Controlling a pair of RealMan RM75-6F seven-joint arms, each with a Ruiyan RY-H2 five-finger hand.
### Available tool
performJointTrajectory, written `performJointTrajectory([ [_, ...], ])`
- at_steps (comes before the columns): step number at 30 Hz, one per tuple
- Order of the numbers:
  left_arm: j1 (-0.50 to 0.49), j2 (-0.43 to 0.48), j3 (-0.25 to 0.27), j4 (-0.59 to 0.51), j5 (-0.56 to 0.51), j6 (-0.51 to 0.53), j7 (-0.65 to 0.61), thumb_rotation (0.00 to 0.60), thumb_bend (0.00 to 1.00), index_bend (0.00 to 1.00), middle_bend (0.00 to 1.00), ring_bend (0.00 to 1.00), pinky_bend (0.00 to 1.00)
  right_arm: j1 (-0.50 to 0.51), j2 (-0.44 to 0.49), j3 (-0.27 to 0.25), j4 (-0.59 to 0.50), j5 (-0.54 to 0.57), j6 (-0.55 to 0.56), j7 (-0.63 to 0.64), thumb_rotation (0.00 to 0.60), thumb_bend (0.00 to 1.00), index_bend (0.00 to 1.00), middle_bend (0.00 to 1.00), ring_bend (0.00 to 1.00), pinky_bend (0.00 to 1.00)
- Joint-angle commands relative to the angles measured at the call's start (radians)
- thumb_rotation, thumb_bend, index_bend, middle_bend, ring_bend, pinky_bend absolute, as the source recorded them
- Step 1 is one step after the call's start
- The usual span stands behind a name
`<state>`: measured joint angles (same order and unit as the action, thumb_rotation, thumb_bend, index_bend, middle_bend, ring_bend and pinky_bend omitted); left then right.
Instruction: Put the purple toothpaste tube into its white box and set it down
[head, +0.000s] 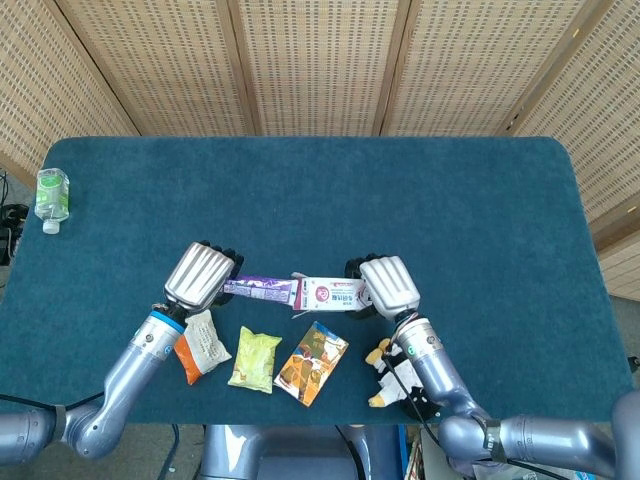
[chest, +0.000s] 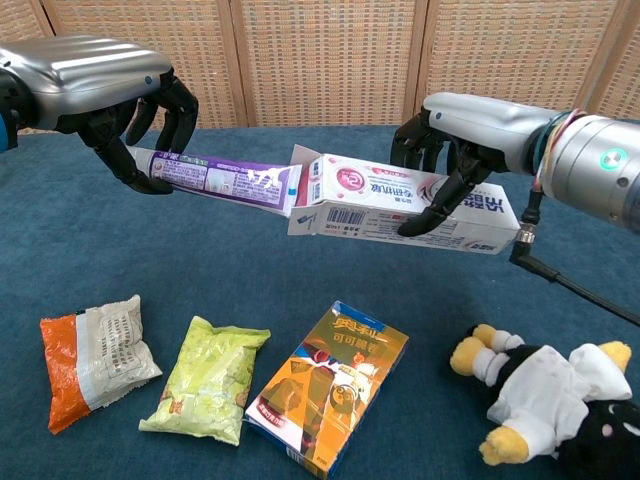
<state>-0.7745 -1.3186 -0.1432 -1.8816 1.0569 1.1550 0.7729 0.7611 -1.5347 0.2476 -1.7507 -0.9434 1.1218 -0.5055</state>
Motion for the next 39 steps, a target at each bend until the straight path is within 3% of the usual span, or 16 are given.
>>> performJointTrajectory([
  [1, 0.003, 0.012, 0.005, -0.010, -0.002, 0.006, 0.006, 0.600, 0.24, 0.81, 0.71, 0.61, 0.57, -0.001, 0.001, -0.002, 0.002, 0.001, 0.001, 0.001, 0.600, 0.04, 0.60, 0.53, 0.42, 0.47],
  [13, 0.015, 0.080, 0.008, -0.051, -0.007, 0.017, 0.006, 0.600, 0.24, 0.81, 0.71, 0.61, 0.57, 0.002, 0.000, -0.004, -0.001, 0.003, 0.003, 0.004, 0.600, 0.04, 0.60, 0.53, 0.42, 0.47],
  [39, 0.003, 0.003, 0.014, -0.016, -0.004, 0.020, -0.024, 0.600, 0.24, 0.81, 0.71, 0.61, 0.58, 0.010, -0.010, -0.011, -0.007, 0.000, 0.014, -0.007, 0.600, 0.04, 0.60, 0.53, 0.42, 0.47],
])
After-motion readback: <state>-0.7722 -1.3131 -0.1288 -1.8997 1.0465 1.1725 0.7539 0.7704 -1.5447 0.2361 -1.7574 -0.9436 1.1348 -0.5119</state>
